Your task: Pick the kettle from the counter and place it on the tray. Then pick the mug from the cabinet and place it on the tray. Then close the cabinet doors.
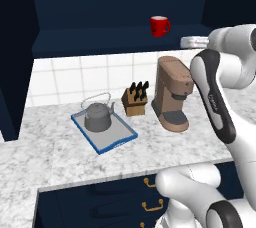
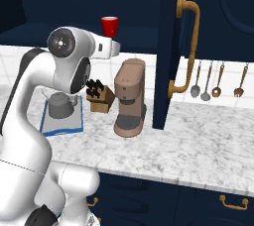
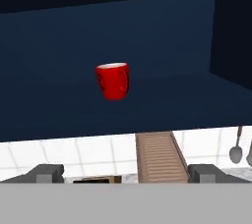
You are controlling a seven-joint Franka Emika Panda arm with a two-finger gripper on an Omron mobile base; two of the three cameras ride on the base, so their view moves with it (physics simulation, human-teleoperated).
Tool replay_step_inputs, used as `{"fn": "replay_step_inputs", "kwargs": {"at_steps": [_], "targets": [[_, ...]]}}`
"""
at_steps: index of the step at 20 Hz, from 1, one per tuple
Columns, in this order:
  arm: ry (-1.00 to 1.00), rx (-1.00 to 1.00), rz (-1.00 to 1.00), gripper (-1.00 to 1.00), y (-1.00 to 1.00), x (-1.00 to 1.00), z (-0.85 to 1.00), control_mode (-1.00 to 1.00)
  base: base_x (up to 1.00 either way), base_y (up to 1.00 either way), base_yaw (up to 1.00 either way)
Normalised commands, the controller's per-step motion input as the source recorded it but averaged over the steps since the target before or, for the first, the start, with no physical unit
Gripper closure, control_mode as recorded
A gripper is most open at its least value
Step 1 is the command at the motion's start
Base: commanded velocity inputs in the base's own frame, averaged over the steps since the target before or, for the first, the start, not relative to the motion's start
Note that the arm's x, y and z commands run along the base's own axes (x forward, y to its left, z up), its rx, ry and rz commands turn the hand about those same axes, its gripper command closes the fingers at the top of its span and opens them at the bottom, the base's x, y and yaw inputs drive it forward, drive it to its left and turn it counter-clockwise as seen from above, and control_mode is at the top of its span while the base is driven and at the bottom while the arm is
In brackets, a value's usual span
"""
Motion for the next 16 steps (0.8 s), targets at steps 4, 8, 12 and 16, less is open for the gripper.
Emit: {"fn": "replay_step_inputs", "kwargs": {"at_steps": [4,8,12,16], "targets": [[-0.03,0.03,0.03,-1.0,-0.17,0.29,0.32,-1.0,0.0,0.0,0.0],[0.0,0.02,0.0,-1.0,-0.13,0.37,0.21,-1.0,0.0,0.0,0.0],[0.09,-0.01,0.01,-1.0,0.01,0.42,0.11,-1.0,0.0,0.0,0.0],[0.17,-0.07,0.05,-1.0,0.01,0.56,0.01,-1.0,0.0,0.0,0.0]]}}
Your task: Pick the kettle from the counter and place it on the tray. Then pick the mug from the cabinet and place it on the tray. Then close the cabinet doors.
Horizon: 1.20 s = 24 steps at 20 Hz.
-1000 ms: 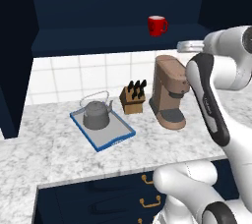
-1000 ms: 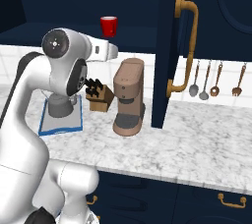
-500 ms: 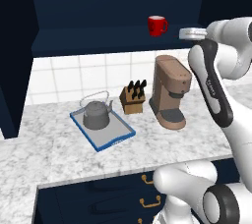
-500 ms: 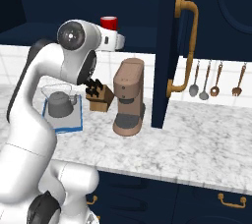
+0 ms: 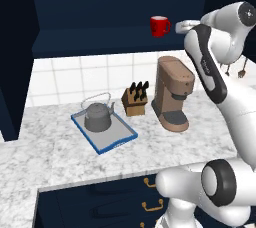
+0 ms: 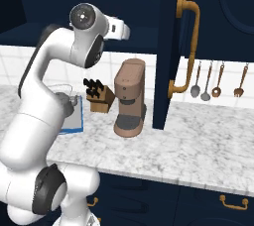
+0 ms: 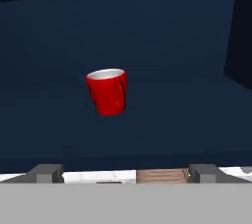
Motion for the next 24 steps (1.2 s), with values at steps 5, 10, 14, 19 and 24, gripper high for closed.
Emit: {"fn": "replay_step_inputs", "kwargs": {"at_steps": [5,10,14,19,24], "targets": [[0.02,-0.04,0.05,-1.0,-0.02,0.55,0.16,-1.0,0.0,0.0,0.0],[-0.01,-0.01,0.05,-1.0,-0.01,0.41,-0.03,-1.0,0.0,0.0,0.0],[-0.28,0.0,0.04,-1.0,-0.07,0.1,-0.41,-1.0,0.0,0.0,0.0],[-0.05,-0.03,0.0,-1.0,0.02,0.19,-0.05,-1.0,0.0,0.0,0.0],[0.01,-0.01,0.11,-1.0,0.19,0.39,-0.08,-1.0,0.0,0.0,0.0]]}}
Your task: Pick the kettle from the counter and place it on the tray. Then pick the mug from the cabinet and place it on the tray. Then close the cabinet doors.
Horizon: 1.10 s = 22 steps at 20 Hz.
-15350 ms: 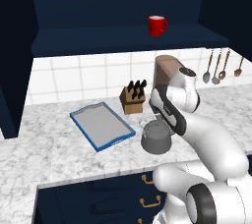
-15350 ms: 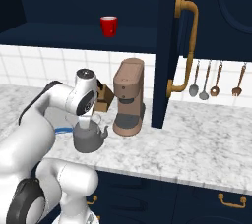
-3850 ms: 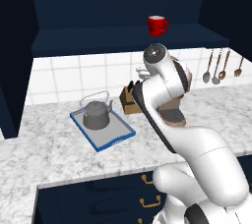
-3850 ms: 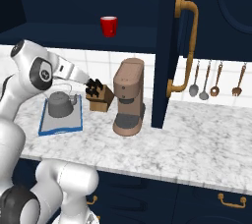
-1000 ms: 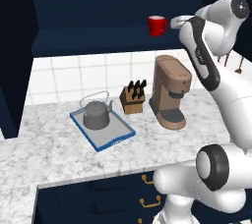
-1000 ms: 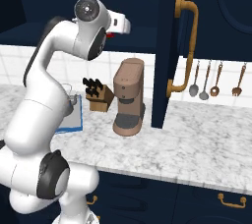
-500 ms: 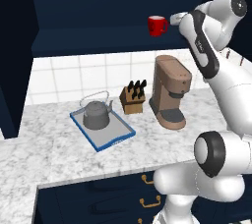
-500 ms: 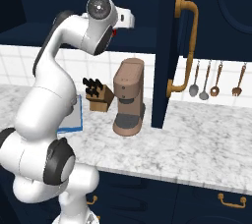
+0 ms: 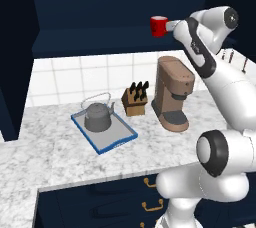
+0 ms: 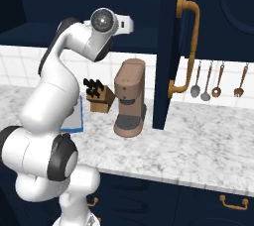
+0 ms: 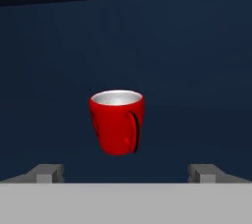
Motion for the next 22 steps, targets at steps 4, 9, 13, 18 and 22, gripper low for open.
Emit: {"fn": "replay_step_inputs", "kwargs": {"at_steps": [4,9,13,18,22], "targets": [[0.09,-0.02,0.15,-1.0,0.21,0.47,-0.03,-1.0,0.0,0.0,0.0],[0.0,0.0,0.06,-1.0,0.0,0.29,0.01,-1.0,0.0,0.0,0.0],[0.0,0.0,0.1,-1.0,0.0,0.38,0.0,-1.0,0.0,0.0,0.0],[0.0,0.0,0.1,-1.0,0.0,0.42,0.0,-1.0,0.0,0.0,0.0],[0.0,0.0,0.06,-1.0,-0.02,0.22,0.0,-1.0,0.0,0.0,0.0]]}}
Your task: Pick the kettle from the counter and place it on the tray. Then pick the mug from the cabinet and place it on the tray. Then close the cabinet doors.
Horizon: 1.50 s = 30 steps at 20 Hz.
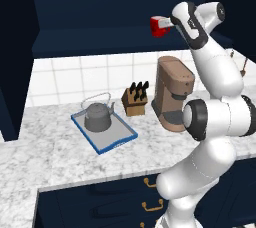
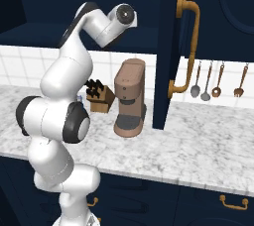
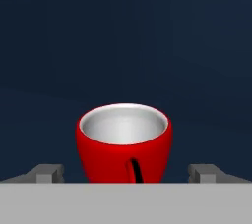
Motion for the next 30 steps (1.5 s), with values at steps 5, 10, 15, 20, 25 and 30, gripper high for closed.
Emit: {"fn": "replay_step_inputs", "kwargs": {"at_steps": [5,10,15,20,25,30], "targets": [[0.0,0.0,0.03,1.0,0.02,0.08,0.0,-1.0,0.0,0.0,0.0],[0.01,-0.01,0.01,1.0,0.09,0.05,-0.05,-1.0,0.0,0.0,0.0],[0.07,-0.06,0.02,1.0,0.14,0.05,-0.19,-1.0,0.0,0.0,0.0],[0.06,-0.04,0.02,1.0,0.02,0.01,-0.08,-1.0,0.0,0.0,0.0],[0.0,0.0,0.0,1.0,0.0,0.0,0.0,-1.0,0.0,0.0,0.0],[0.0,0.0,0.0,1.0,0.0,-0.09,0.0,-1.0,0.0,0.0,0.0]]}}
